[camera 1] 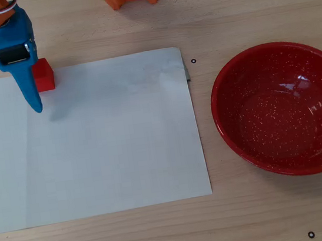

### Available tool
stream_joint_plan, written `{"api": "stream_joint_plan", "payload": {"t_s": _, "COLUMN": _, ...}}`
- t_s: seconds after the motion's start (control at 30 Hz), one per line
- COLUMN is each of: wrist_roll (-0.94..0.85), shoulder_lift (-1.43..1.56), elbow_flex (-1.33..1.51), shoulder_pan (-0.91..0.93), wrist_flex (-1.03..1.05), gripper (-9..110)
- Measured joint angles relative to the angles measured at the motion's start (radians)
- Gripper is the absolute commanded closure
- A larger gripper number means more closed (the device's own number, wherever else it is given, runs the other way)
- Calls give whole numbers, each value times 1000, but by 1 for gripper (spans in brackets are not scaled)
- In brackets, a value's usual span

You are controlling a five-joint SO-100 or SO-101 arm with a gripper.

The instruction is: Grasp the red cube and put it in the red bowl

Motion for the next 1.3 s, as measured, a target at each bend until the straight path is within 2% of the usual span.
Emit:
{"api": "stream_joint_plan", "payload": {"t_s": 0.23, "wrist_roll": -8, "shoulder_lift": -25, "elbow_flex": -2, "shoulder_pan": 2, "wrist_flex": -34, "gripper": 58}}
{"api": "stream_joint_plan", "payload": {"t_s": 0.43, "wrist_roll": -8, "shoulder_lift": -25, "elbow_flex": -2, "shoulder_pan": 2, "wrist_flex": -35, "gripper": 67}}
{"api": "stream_joint_plan", "payload": {"t_s": 0.67, "wrist_roll": 0, "shoulder_lift": -25, "elbow_flex": -2, "shoulder_pan": 2, "wrist_flex": -35, "gripper": 88}}
{"api": "stream_joint_plan", "payload": {"t_s": 0.77, "wrist_roll": 0, "shoulder_lift": -25, "elbow_flex": -2, "shoulder_pan": 3, "wrist_flex": -35, "gripper": 101}}
{"api": "stream_joint_plan", "payload": {"t_s": 0.97, "wrist_roll": -8, "shoulder_lift": -25, "elbow_flex": -20, "shoulder_pan": 3, "wrist_flex": 23, "gripper": 101}}
{"api": "stream_joint_plan", "payload": {"t_s": 1.3, "wrist_roll": -133, "shoulder_lift": -26, "elbow_flex": -370, "shoulder_pan": 48, "wrist_flex": 391, "gripper": 101}}
